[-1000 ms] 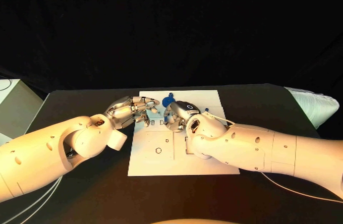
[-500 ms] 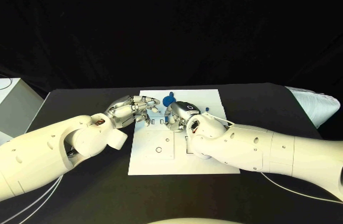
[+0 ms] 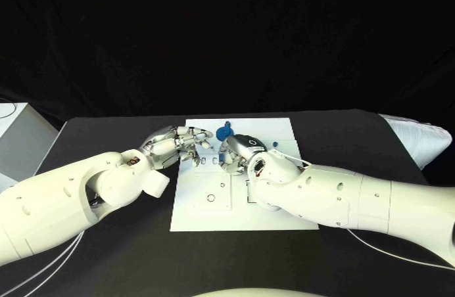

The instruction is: Assemble the parts on the task board

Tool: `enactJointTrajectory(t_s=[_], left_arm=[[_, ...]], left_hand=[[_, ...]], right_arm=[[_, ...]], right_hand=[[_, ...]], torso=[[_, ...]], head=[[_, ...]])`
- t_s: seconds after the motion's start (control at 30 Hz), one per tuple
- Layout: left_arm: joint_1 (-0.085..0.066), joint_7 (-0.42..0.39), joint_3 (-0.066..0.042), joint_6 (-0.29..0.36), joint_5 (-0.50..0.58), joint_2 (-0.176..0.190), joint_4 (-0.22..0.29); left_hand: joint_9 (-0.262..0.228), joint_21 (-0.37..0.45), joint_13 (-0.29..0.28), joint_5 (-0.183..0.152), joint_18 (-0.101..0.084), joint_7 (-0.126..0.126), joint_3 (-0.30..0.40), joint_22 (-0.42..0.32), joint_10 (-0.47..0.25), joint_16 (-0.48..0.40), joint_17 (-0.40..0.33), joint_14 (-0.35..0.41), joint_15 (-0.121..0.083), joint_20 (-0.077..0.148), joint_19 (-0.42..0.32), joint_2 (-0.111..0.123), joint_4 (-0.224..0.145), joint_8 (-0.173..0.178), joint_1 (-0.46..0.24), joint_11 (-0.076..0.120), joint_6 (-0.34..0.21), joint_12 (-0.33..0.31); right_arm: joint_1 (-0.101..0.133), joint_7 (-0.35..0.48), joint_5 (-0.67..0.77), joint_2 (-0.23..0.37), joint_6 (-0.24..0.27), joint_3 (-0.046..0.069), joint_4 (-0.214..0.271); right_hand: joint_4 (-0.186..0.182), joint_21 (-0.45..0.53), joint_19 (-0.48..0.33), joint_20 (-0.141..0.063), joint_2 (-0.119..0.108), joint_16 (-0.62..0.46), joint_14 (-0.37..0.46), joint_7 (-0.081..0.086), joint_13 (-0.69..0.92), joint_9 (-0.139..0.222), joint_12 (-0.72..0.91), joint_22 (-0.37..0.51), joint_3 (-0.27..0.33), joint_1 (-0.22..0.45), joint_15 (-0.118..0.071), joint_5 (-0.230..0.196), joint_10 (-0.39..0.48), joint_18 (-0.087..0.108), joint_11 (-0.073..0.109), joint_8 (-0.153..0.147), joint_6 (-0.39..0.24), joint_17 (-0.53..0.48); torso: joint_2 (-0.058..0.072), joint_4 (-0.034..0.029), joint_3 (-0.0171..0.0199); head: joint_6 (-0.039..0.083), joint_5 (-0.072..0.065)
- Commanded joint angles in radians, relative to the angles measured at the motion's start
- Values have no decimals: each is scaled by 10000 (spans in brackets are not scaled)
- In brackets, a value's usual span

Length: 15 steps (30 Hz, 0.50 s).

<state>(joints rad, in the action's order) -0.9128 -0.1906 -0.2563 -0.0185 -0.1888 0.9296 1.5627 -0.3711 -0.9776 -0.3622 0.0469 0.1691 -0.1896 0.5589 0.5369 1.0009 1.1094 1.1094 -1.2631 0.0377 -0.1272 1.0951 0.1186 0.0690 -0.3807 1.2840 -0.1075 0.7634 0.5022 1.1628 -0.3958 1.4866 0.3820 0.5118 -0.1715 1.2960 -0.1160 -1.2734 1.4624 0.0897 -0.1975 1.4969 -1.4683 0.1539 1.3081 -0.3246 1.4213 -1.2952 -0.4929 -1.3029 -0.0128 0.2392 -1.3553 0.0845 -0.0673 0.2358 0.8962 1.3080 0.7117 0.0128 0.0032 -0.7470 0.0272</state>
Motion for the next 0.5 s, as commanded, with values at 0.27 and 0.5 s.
enactJointTrajectory(t_s=[0.27,0.5], left_arm=[[-3,-35,-6,-144,-15,-22,10],[-3,-26,-6,-152,-15,-19,10]], left_hand=[[-13,17,15,14,78,-37,39,-13,46,-40,-8,48,-14,13,-50,15,47,45,-52,-27,2,-68],[-18,16,23,14,78,-39,35,-13,44,-55,-16,48,-9,8,-58,17,67,45,-72,-30,-7,-75]], right_arm=[[-13,140,174,10,62,-7,36],[-13,150,176,14,71,-7,47]], right_hand=[[-55,210,-86,69,-130,-70,-707,84,36,61,-188,120,121,163,90,-550,254,-69,-93,-86,-241,1247],[-97,254,-99,91,-167,-80,-701,109,-2,82,-212,146,187,222,111,-773,299,-60,-120,-91,-310,1230]], torso=[[-3,-1,-8],[-4,-6,-10]], head=[[-1,-6],[-10,-9]])
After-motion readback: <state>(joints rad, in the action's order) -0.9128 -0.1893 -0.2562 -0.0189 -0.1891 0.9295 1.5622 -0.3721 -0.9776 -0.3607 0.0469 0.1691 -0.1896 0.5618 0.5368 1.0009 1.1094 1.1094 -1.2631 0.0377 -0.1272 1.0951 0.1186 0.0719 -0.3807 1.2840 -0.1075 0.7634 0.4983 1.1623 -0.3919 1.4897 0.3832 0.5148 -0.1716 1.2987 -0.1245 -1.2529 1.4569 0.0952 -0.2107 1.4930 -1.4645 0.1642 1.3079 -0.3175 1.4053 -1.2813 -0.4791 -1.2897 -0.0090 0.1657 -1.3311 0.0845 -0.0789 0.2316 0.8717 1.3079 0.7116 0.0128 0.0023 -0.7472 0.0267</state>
